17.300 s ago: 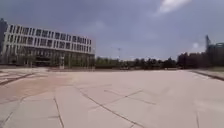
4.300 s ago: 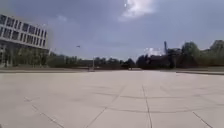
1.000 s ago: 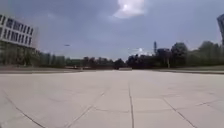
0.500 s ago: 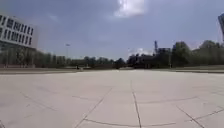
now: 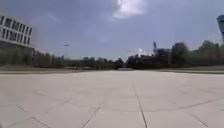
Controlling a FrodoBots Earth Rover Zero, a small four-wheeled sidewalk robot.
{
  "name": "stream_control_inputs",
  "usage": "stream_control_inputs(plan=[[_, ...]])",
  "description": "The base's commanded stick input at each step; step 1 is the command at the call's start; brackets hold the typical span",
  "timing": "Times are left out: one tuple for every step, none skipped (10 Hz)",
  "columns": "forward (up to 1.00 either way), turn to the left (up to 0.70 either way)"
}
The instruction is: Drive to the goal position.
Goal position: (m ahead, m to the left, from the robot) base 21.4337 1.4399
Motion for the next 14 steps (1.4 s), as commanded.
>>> stream_control_inputs(plan=[[0.7, 0.0], [0.7, 0.0], [0.7, 0.0], [0.7, 0.0], [0.7, 0.0], [0.7, 0.0], [0.7, 0.0], [0.7, 0.0], [0.7, 0.0], [0.7, 0.0], [0.7, 0.0], [0.7, 0.0], [0.7, 0.0], [0.7, 0.0]])
